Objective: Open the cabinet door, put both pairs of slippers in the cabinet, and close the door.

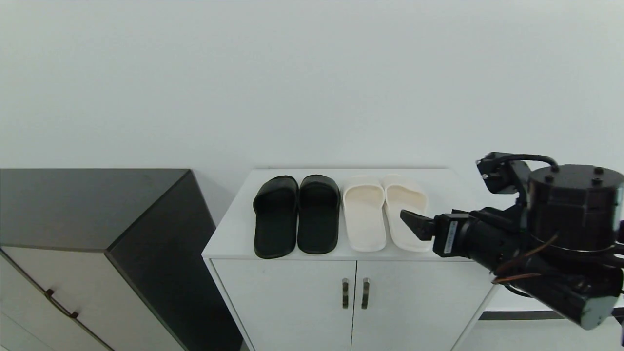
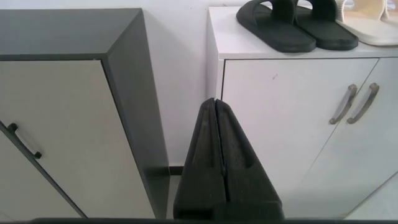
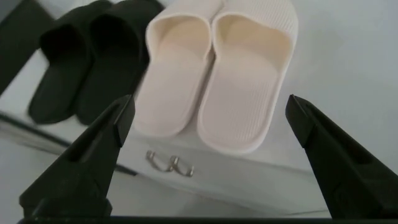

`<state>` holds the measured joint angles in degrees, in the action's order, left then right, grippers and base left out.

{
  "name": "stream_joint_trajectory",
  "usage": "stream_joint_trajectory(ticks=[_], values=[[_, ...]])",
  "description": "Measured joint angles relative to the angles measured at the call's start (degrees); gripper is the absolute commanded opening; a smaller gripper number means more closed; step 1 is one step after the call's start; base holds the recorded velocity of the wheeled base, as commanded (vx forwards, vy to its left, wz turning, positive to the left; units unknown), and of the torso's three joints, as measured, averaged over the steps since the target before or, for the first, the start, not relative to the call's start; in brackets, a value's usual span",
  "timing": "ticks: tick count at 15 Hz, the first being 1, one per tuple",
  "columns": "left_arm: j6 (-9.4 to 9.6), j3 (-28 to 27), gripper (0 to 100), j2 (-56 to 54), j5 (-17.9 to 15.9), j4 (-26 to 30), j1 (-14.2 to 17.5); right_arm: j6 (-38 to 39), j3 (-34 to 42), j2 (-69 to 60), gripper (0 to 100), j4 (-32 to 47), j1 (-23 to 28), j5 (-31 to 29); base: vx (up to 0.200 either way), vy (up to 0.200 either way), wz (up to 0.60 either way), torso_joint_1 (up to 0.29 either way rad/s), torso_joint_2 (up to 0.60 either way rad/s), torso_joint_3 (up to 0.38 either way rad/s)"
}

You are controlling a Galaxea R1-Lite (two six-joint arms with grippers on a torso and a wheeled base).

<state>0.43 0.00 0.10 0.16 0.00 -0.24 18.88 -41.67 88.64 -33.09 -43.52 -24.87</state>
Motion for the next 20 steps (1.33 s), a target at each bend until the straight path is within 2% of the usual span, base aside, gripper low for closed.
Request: stream_joint_trajectory(ticks=[7,11,19,20], values=[[0.01,0.00,0,0.00,0.00,0.00,0.00,-1.54,-15.27,18.27,100,-0.30,-0.07,-9.62,0.000,0.000,0.00,0.000,0.00,0.000],[-0.02,0.00,0,0.00,-0.02,0.00,0.00,-3.54,-24.17,25.97,100,-0.27,1.63,-10.24,0.000,0.000,0.00,0.000,0.00,0.000],[0.01,0.00,0,0.00,-0.09,0.00,-0.05,-6.77,-33.13,34.54,100,-0.49,5.62,-9.29,0.000,0.000,0.00,0.000,0.00,0.000],[0.01,0.00,0,0.00,-0.29,0.00,-0.05,-7.50,-34.22,35.23,0,-0.46,5.92,-9.26,0.000,0.000,0.00,0.000,0.00,0.000]])
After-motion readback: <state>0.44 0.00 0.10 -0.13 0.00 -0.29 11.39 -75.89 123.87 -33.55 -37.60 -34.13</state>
